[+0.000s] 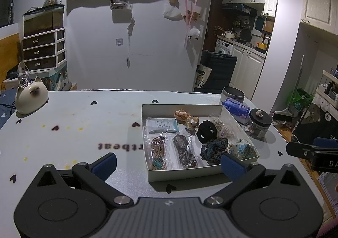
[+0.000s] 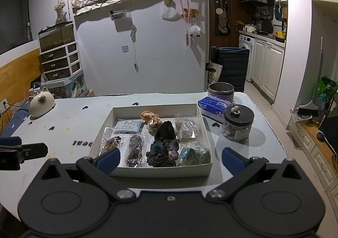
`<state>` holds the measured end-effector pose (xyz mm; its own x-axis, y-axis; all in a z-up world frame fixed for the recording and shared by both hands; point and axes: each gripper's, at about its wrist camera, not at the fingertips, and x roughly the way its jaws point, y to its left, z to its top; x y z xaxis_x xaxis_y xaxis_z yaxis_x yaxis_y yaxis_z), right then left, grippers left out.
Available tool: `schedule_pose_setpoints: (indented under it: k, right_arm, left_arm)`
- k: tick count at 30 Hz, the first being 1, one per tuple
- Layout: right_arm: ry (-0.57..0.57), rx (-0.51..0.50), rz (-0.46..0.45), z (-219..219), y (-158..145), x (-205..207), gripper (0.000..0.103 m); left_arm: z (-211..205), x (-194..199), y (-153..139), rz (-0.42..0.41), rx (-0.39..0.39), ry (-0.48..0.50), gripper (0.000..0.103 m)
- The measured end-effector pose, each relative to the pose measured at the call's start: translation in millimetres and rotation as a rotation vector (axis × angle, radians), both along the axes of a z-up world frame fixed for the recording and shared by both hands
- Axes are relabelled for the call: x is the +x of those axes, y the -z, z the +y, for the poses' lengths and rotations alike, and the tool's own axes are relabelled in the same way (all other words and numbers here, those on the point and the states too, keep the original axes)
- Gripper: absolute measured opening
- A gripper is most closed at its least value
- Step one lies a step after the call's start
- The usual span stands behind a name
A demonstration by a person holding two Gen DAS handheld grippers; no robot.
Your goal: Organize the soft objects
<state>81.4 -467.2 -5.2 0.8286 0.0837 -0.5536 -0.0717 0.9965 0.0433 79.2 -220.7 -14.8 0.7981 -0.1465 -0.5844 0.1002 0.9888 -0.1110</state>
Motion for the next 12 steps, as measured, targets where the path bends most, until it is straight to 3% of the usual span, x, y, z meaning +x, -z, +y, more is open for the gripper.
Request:
schedule_pose_setpoints:
  k: [12]
  right_arm:
    - [0.000, -0.001, 0.000, -0.6, -0.5, 0.4, 0.103]
  left_arm:
    - [-0.5, 1.1, -0.8, 0.001, 0.010, -0.004, 0.103]
